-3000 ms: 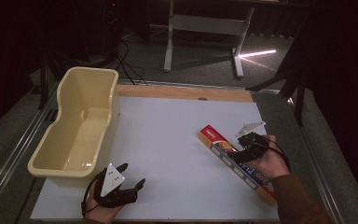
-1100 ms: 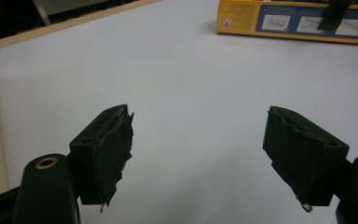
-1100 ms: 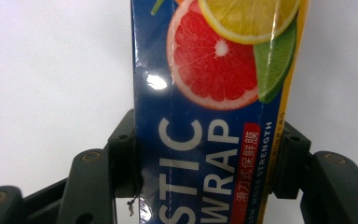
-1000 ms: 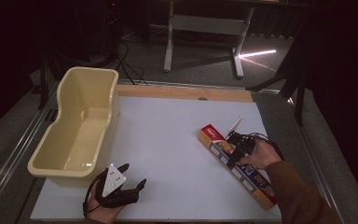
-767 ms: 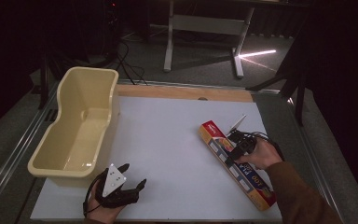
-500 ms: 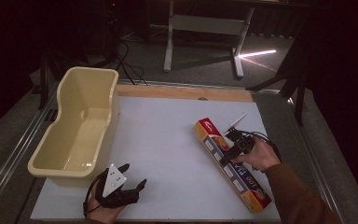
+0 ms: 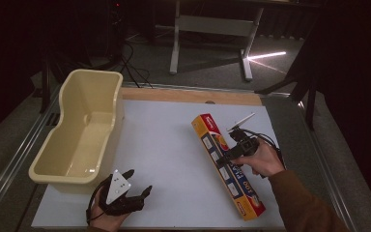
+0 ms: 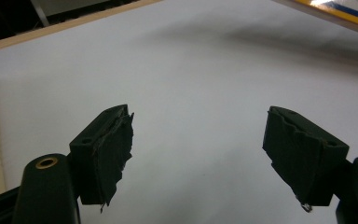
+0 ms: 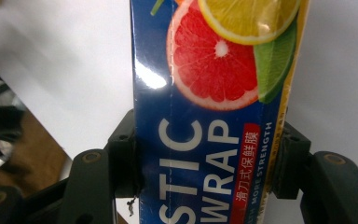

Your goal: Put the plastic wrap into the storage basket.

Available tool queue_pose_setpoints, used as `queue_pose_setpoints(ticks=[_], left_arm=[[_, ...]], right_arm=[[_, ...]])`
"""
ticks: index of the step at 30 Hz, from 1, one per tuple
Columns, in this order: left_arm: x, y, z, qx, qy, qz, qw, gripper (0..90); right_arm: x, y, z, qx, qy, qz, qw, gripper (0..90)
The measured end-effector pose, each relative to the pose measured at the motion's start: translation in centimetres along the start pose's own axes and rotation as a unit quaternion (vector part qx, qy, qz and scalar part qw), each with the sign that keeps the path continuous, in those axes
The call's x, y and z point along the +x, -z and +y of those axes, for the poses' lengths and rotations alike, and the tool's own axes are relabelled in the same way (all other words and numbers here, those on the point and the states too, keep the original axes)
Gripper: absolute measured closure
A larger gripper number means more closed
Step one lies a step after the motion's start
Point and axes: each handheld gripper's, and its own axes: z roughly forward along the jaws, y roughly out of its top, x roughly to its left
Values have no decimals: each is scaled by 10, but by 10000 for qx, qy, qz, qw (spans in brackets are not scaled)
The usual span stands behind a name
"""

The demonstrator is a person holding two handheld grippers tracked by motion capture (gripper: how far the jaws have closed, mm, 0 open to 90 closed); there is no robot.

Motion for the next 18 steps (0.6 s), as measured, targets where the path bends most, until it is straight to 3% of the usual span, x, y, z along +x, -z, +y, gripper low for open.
queue_pose_setpoints(ticks=[2,6,11,15,18], left_arm=[[0,0,0,7,-6,0,10000,235],[0,-1,0,11,-5,-5,10000,235],[-1,-1,0,8,-9,-14,10000,235],[0,-1,0,-2,-1,-13,10000,235],[0,-1,0,5,-12,-19,10000,236]], right_arm=[[2,2,1,-92,-4,54,9999,412],[10,4,3,-226,73,-91,9997,412],[25,10,8,-470,153,45,9988,412],[39,12,14,-581,272,-39,9979,412],[46,13,20,-650,275,55,9975,411]])
